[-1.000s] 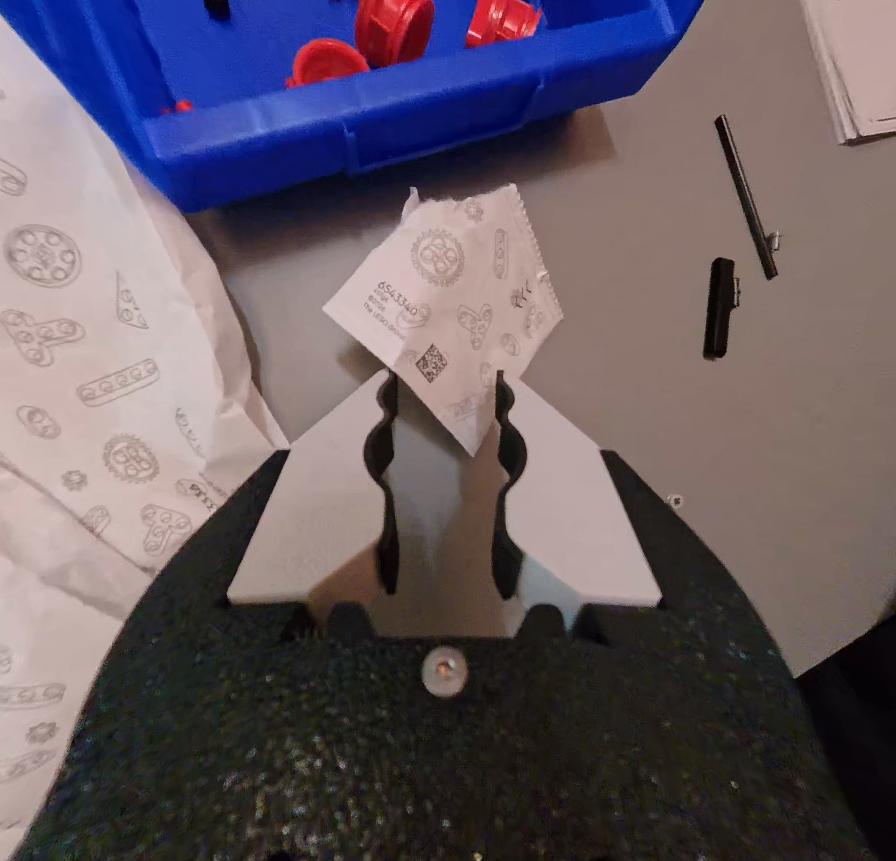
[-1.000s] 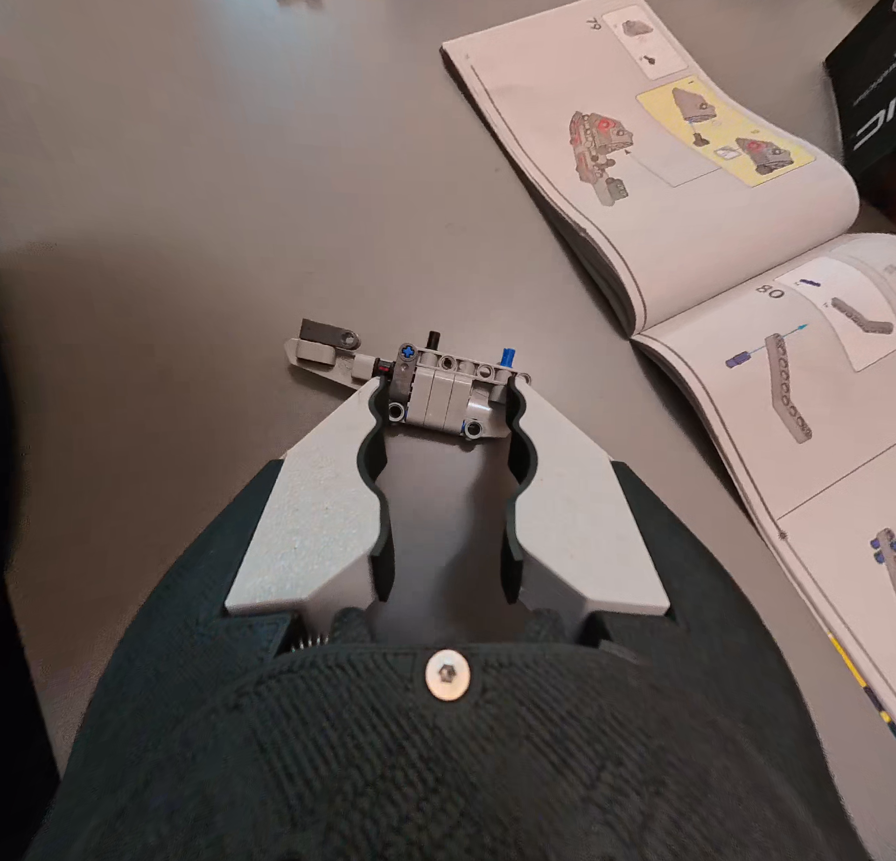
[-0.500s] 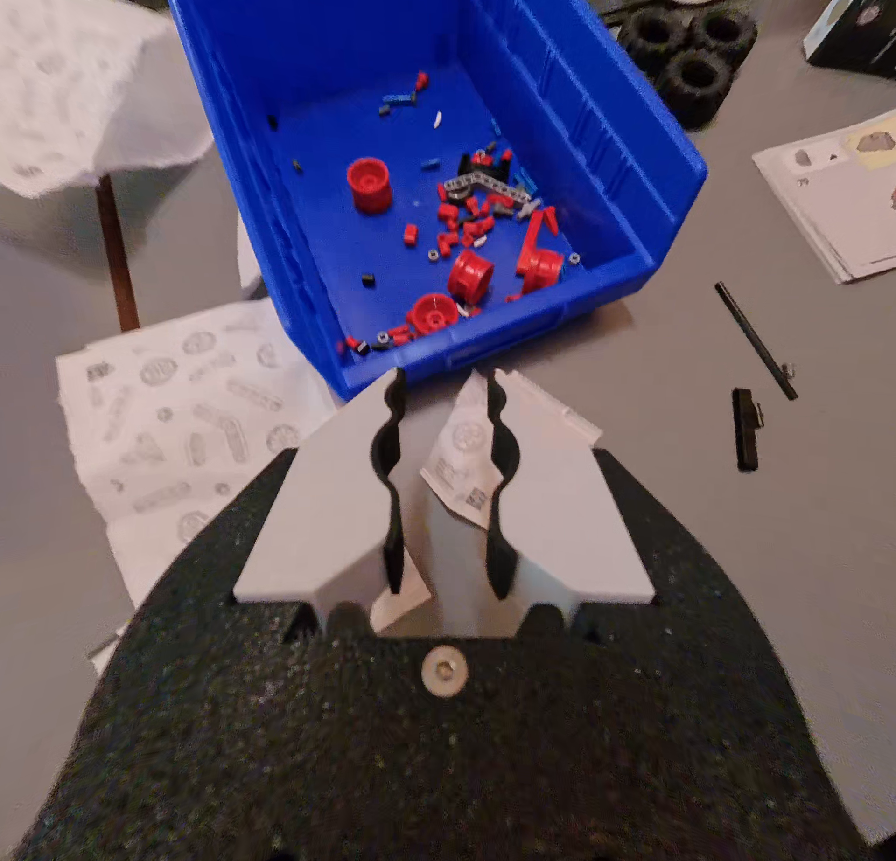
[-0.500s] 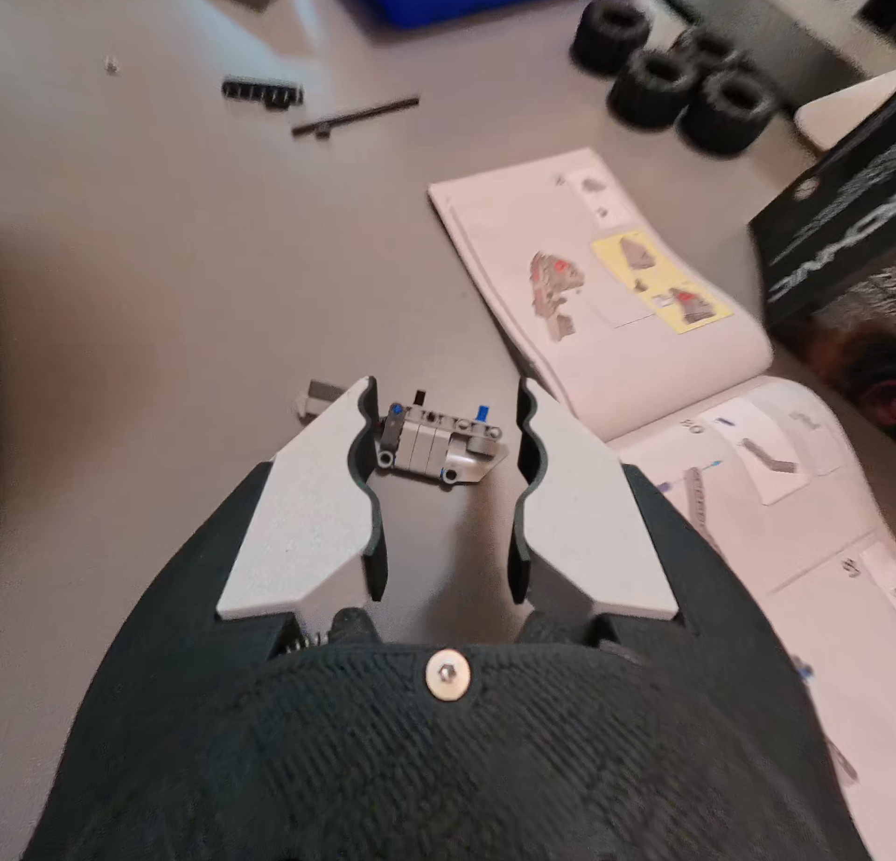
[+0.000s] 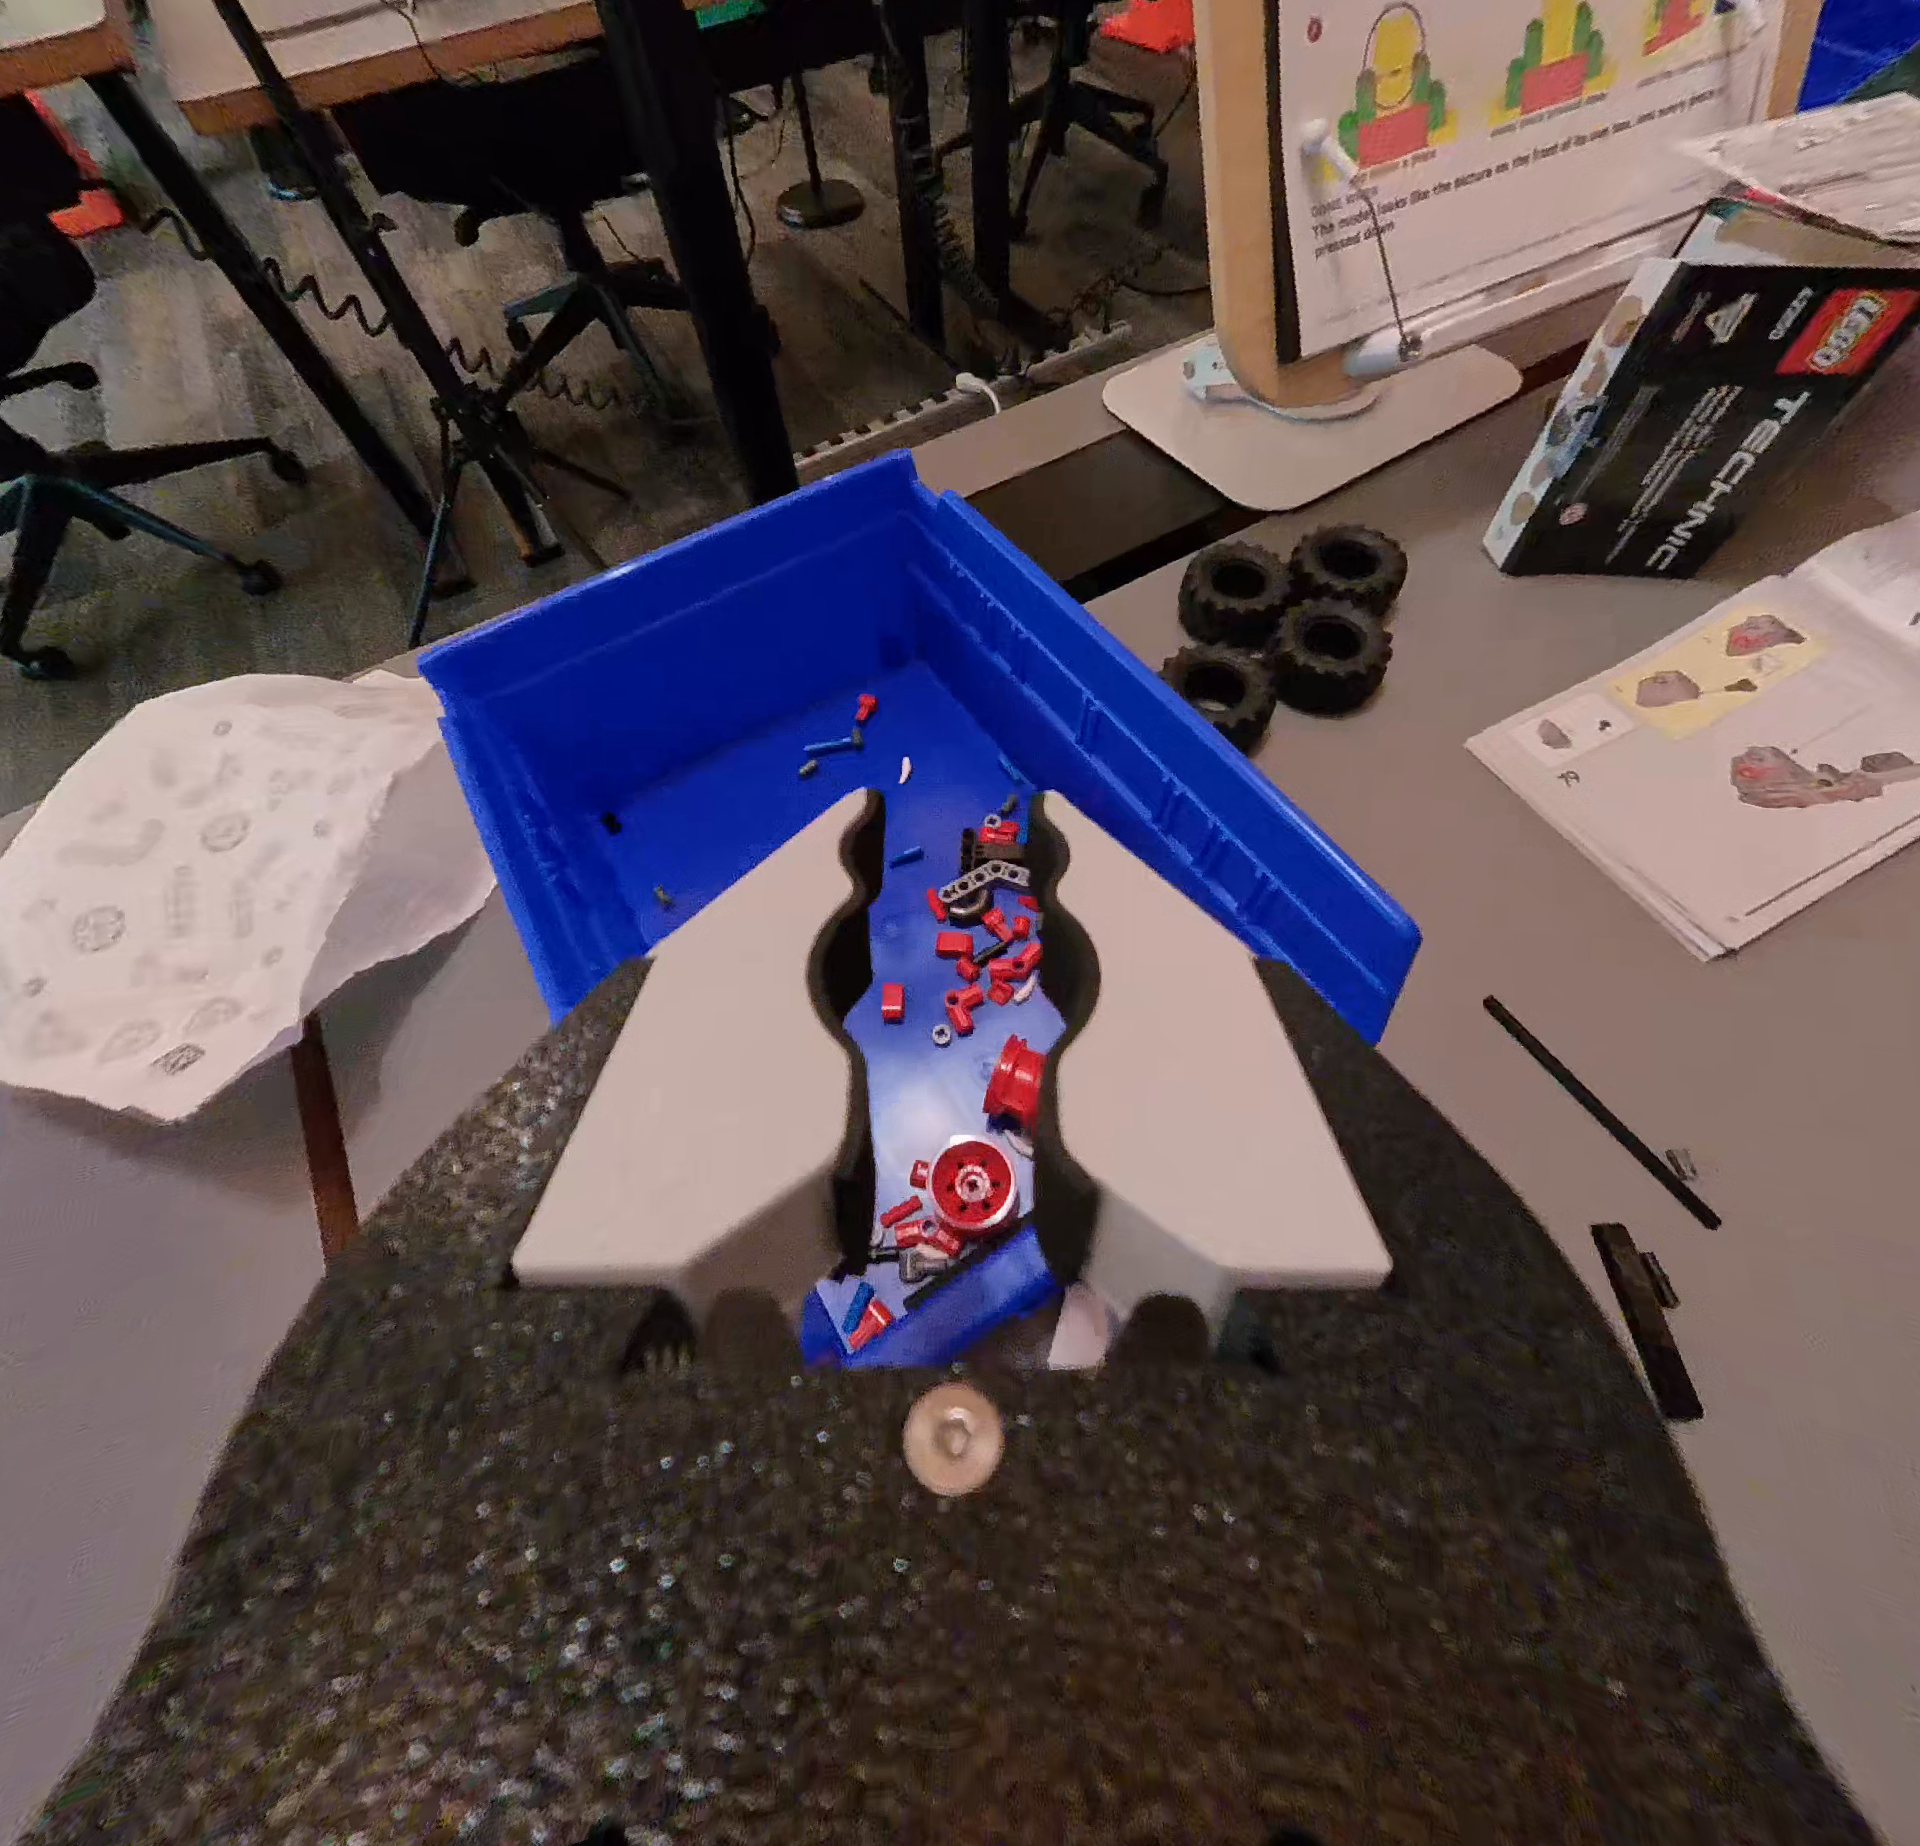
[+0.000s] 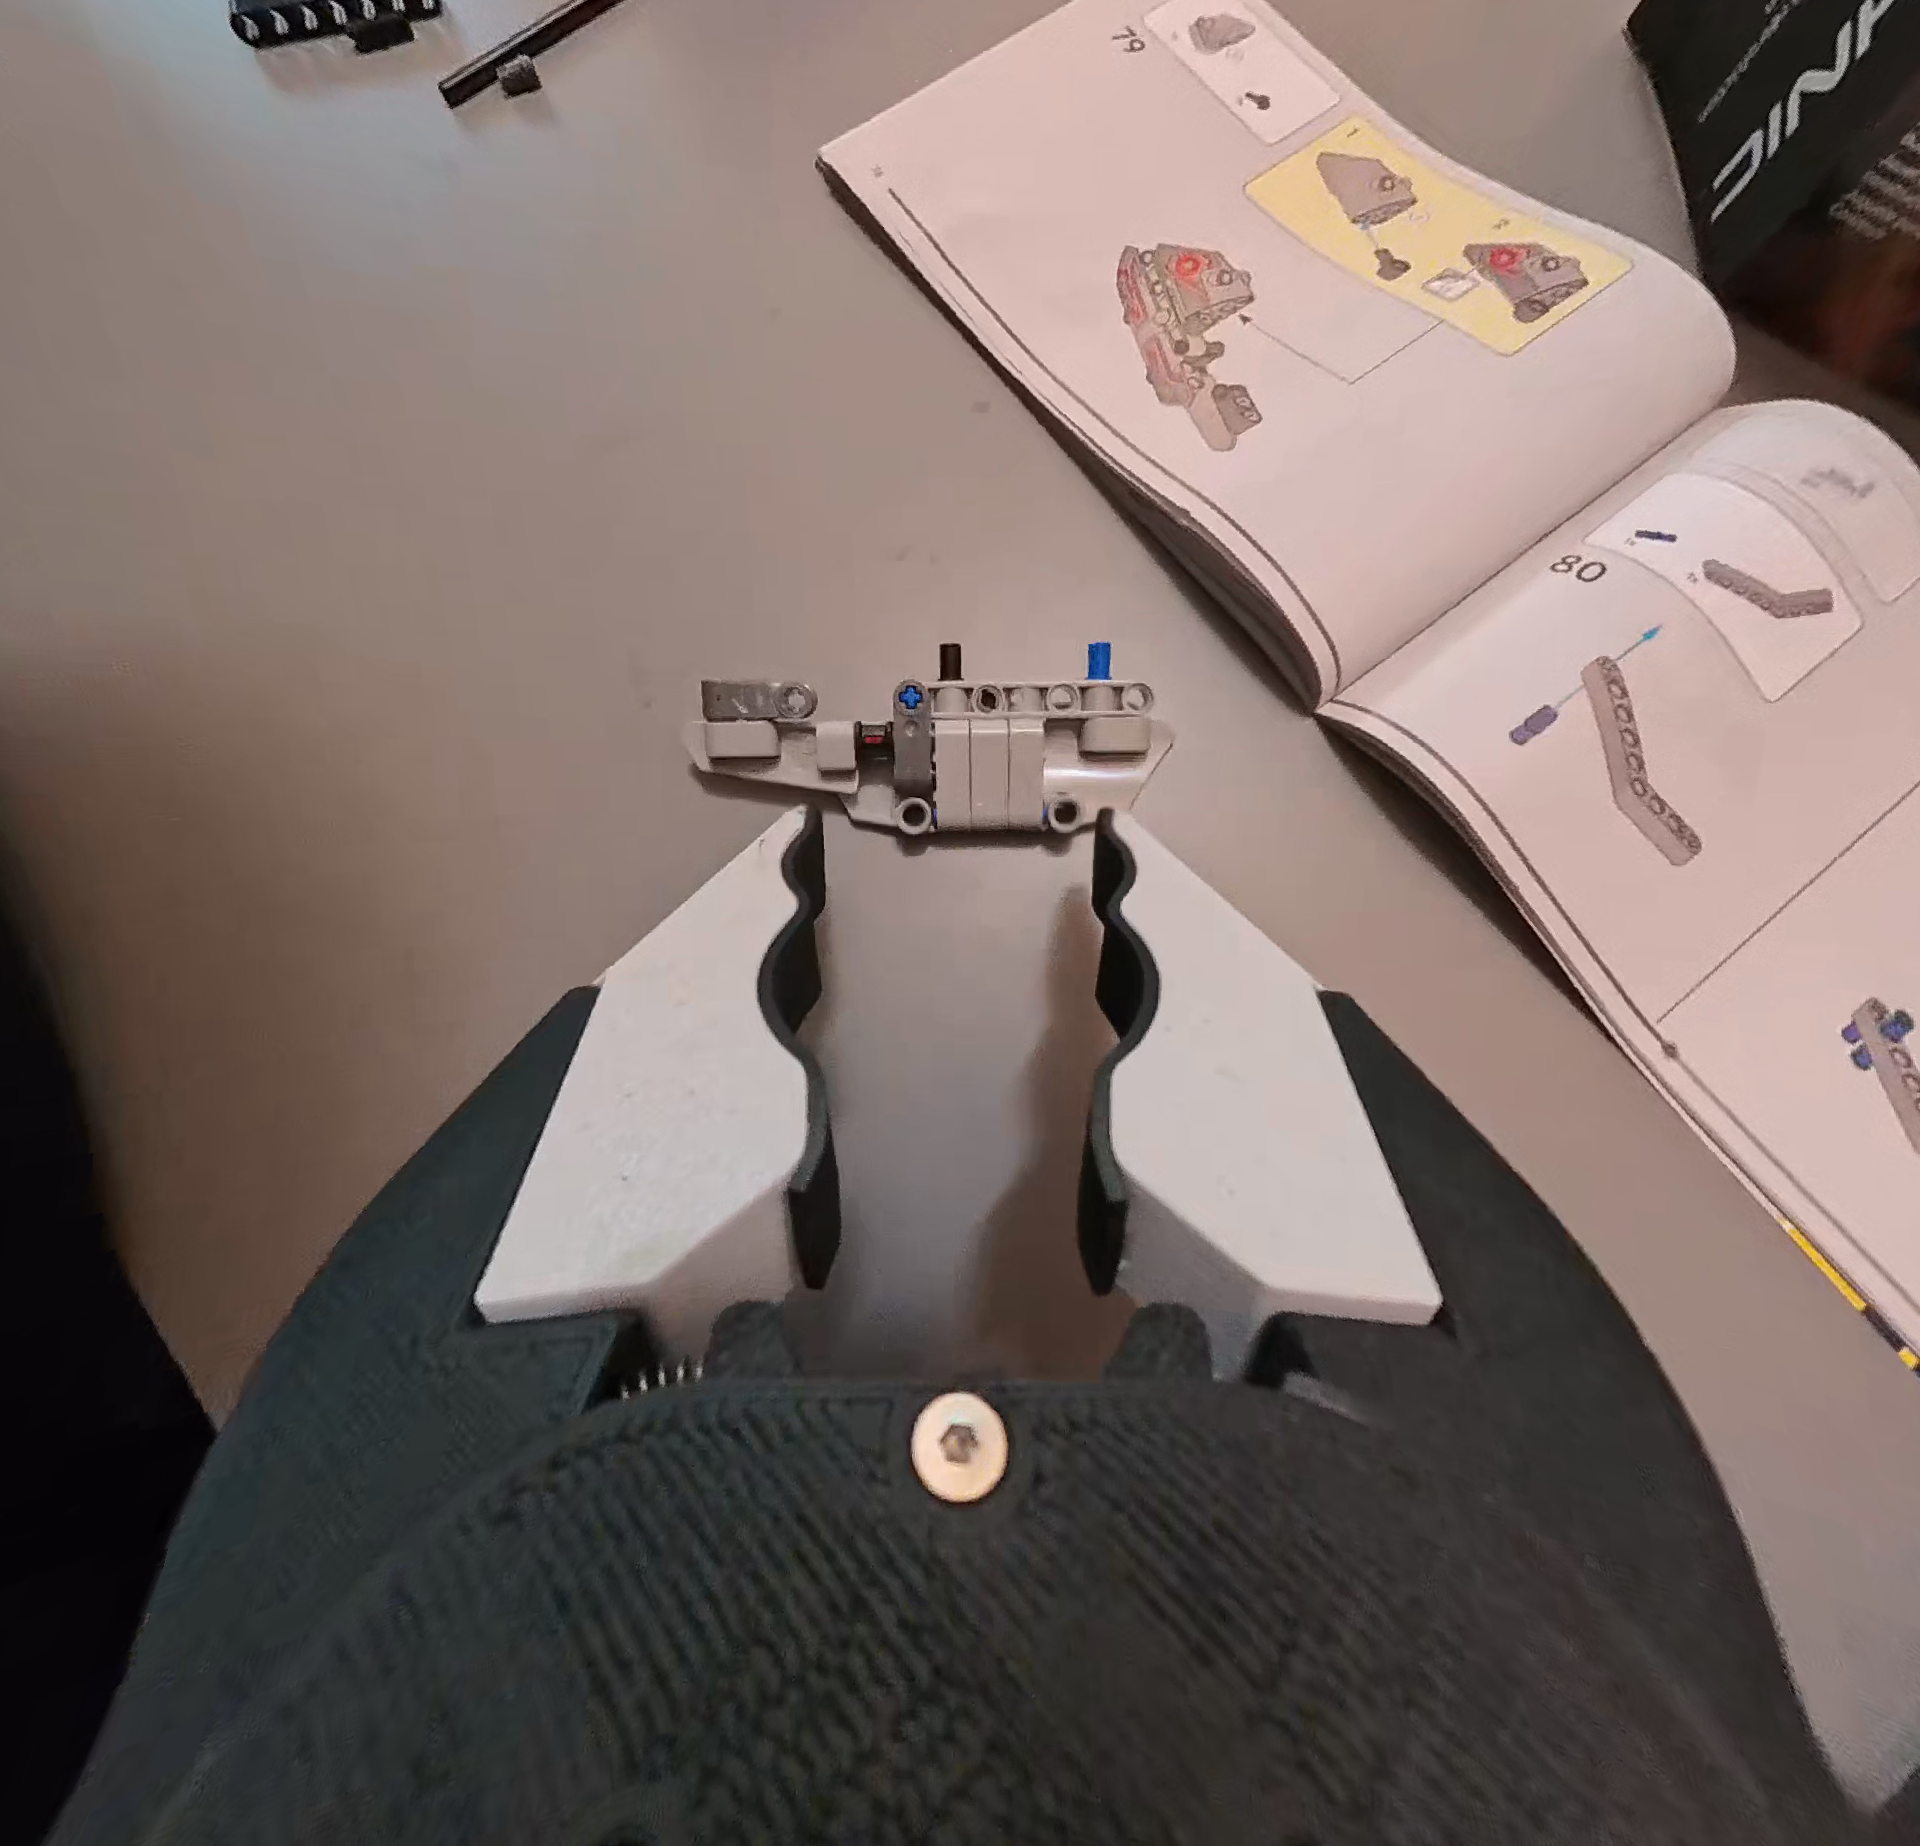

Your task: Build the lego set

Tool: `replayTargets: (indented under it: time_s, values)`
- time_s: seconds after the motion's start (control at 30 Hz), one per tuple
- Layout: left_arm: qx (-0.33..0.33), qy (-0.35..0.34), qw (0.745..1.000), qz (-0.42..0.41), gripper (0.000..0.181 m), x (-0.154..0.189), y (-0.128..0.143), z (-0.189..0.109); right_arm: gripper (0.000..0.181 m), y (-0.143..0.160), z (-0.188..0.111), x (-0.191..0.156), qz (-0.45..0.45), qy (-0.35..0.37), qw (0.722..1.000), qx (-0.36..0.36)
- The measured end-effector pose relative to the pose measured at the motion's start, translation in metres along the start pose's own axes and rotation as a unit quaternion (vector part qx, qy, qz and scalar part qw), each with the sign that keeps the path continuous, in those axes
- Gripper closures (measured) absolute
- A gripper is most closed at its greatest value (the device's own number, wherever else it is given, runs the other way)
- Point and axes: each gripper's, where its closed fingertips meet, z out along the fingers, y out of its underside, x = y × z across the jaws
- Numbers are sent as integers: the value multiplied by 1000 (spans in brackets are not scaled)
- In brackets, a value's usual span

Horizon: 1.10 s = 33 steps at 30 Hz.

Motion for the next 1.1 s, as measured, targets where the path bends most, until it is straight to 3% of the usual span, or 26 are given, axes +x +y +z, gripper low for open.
replayTargets:
  time_s: [0.17,0.4,0.53,0.77,1.1]
  values:
    - [-33,-1,999,25,157,1,12,3,127,0,11,7,-30,14,999,-21]
    - [-16,21,999,25,157,14,3,4,135,5,25,4,-52,-25,997,-49]
    - [-34,8,998,49,157,12,6,-3,139,3,28,1,-52,-33,997,-38]
    - [9,-1,1000,11,157,-2,-2,-27,143,0,30,1,-51,-42,998,-13]
    - [-22,3,999,24,157,4,6,-13,148,-5,34,-5,-51,-50,997,10]
